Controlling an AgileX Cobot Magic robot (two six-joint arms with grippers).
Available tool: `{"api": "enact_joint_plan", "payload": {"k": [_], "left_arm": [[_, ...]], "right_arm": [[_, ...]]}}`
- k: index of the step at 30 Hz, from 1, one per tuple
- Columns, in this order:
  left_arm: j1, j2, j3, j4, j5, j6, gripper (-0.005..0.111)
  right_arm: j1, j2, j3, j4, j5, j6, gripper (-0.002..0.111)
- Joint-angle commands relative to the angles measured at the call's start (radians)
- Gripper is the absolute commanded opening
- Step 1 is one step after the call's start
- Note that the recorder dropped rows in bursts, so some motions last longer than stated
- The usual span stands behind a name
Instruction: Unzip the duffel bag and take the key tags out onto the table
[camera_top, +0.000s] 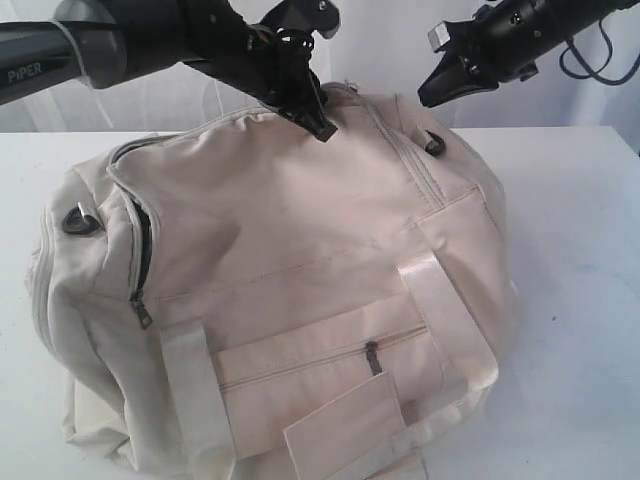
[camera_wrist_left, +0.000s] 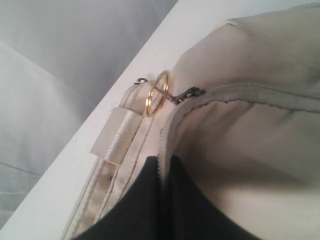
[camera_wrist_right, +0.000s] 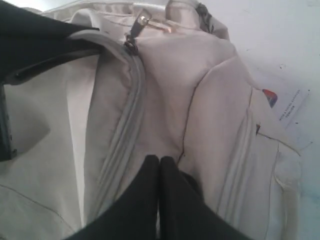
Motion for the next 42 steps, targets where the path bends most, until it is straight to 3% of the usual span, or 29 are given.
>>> {"api": "enact_joint_plan", "payload": {"k": [1,8,15,19,23,25,31,37,42], "left_arm": [[0.012,-0.009,0.001,0.014,0.017,-0.009,0.0],[0.012,-0.009,0.001,0.014,0.056,-0.009,0.0],[-0.019,-0.009,0.001,0.012,0.114,-0.009,0.0],[-0.043,-0.007,0.001,0.002,0.265,-0.009,0.0],[-0.051,-0.005,0.001,-0.042,0.314,-0.009,0.0],[-0.051,-0.005,0.001,-0.071,0.32,-0.009,0.0],[-0.051,-0.005,0.001,-0.08,0.349,-0.007,0.0],[-0.051,-0.005,0.001,-0.08,0.365,-0.005,0.0],[-0.051,-0.005,0.001,-0.08,0.37,0.024,0.0]], "right_arm": [[-0.005,-0.047,0.047,0.0,-0.002,-0.046,0.0],[-0.005,-0.045,0.048,0.12,-0.013,-0.066,0.0],[0.016,-0.043,0.048,0.231,-0.231,-0.209,0.003],[0.056,-0.03,0.048,0.231,-0.272,-0.312,0.023],[0.11,0.002,0.048,0.202,-0.346,-0.321,0.048],[0.134,0.017,0.048,0.17,-0.393,-0.32,0.054],[0.174,0.064,0.048,0.083,-0.48,-0.296,0.054],[0.174,0.086,0.048,0.041,-0.329,-0.253,0.054],[0.174,0.086,0.048,-0.021,-0.306,-0.253,0.054]]}}
